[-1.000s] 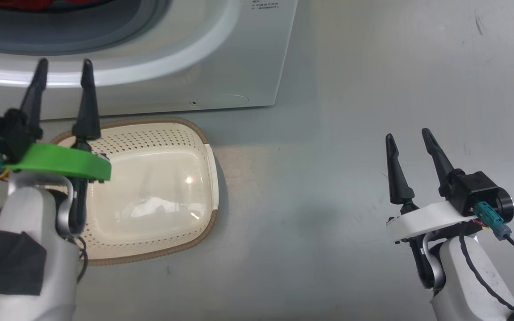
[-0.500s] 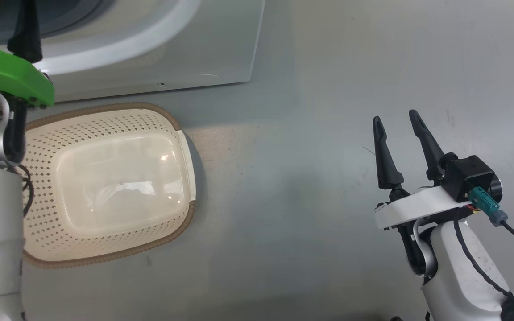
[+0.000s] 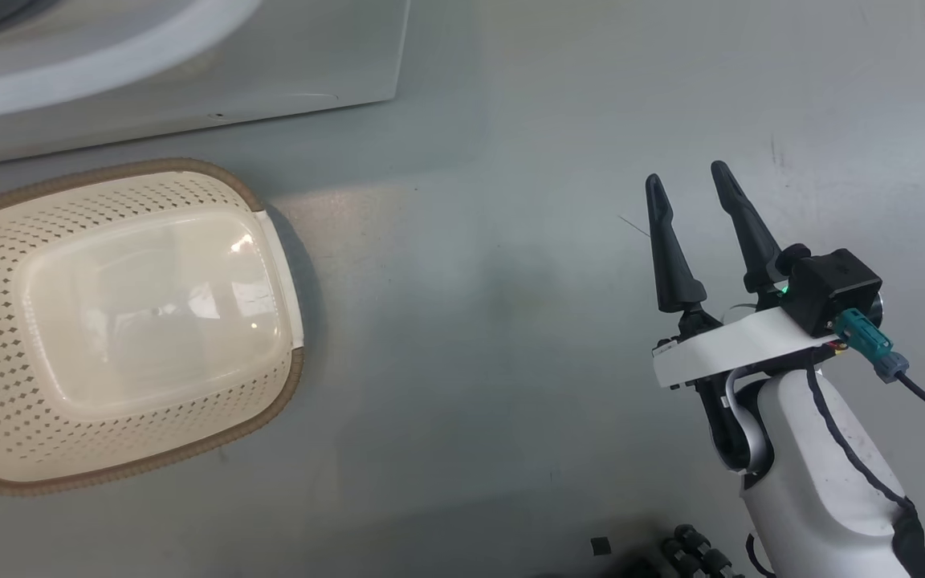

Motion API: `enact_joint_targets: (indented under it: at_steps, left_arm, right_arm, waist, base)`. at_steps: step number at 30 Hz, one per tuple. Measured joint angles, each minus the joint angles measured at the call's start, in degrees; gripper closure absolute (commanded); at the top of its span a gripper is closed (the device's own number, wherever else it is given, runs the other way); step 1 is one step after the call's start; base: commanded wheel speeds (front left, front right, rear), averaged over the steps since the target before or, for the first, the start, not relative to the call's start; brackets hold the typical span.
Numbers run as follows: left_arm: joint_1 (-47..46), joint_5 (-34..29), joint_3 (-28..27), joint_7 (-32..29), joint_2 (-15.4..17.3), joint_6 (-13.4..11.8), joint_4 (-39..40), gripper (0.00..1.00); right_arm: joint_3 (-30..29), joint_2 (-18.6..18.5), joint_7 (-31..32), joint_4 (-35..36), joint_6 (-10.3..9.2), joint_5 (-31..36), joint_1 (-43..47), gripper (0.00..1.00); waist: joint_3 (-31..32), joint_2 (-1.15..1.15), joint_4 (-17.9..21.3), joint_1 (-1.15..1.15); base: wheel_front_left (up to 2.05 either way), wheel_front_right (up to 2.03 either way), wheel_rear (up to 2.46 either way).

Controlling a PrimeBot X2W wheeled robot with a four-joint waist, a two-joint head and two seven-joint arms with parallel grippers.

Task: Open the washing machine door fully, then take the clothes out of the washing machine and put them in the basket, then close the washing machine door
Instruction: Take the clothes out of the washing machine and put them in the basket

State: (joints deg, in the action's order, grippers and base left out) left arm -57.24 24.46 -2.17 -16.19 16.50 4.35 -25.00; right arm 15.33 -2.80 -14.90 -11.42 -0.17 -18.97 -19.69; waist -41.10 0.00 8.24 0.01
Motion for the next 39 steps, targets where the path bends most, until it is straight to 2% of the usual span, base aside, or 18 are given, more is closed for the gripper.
enact_joint_targets:
  at_steps: [8,14,22,26,31,32,33,34,35,39]
  left_arm:
    - [-4.3,1.0,-0.7,-5.1,2.2,0.3,-1.1,0.00]
    - [-6.5,1.7,-1.9,-7.9,3.4,-0.7,-2.9,0.00]
    - [-7.9,0.7,-3.0,-10.3,4.8,-3.9,-5.3,0.00]
    - [-8.7,0.2,-3.4,-10.7,4.9,-6.4,-6.1,0.00]
    - [-9.3,-0.6,-3.4,-11.3,5.1,-7.6,-6.8,0.00]
    - [-9.4,-0.8,-3.4,-11.5,5.1,-7.6,-7.0,0.06]
    - [-9.5,-0.9,-3.2,-11.5,5.1,-7.6,-7.1,0.49]
    - [-9.6,-1.2,-2.9,-11.5,5.1,-7.6,-7.2,0.84]
    - [-9.6,-1.5,-2.7,-11.5,5.2,-7.6,-7.2,1.00]
    - [-9.7,-2.3,-1.5,-11.4,5.3,-7.6,-7.3,1.00]
  right_arm:
    - [0.8,0.0,0.0,0.3,-1.04,-1.7,-1.3,0.00]
    - [1.6,0.0,0.0,0.3,-1.52,-2.2,-1.4,0.00]
    - [2.0,0.0,0.0,0.4,-2.02,-2.8,-2.3,0.00]
    - [2.1,0.0,0.0,0.4,-2.09,-3.2,-2.3,0.00]
    - [2.4,0.0,0.0,0.4,-2.09,-3.2,-2.3,0.00]
    - [2.4,0.0,0.0,0.4,-2.09,-3.2,-2.3,0.00]
    - [2.4,0.0,0.0,0.4,-2.09,-3.2,-2.3,0.00]
    - [2.4,0.0,0.0,0.4,-2.09,-3.2,-2.3,0.00]
    - [2.4,0.0,0.0,0.4,-2.09,-3.2,-2.3,0.00]
    - [2.3,0.0,0.0,0.2,-2.10,-3.2,-2.4,0.00]
  waist:
    - [-3.1,0.00,2.2,0.00]
    - [-4.9,0.00,3.5,0.00]
    - [-6.5,0.00,4.8,0.00]
    - [-6.8,0.00,5.1,0.00]
    - [-6.9,0.00,5.2,0.00]
    - [-6.9,0.00,5.2,0.00]
    - [-6.9,0.00,5.2,0.00]
    - [-7.0,0.00,5.2,0.00]
    - [-7.0,0.00,5.2,0.00]
    - [-6.9,0.00,5.1,0.00]
  base:
    - [0.00,0.00,0.00]
    - [0.00,0.00,0.00]
    - [0.00,0.00,0.00]
    - [0.00,0.00,0.00]
    - [0.00,0.00,0.00]
    - [0.00,0.00,0.00]
    - [0.00,0.00,0.00]
    - [0.00,0.00,0.00]
    - [0.00,0.00,0.00]
    - [0.00,0.00,0.00]
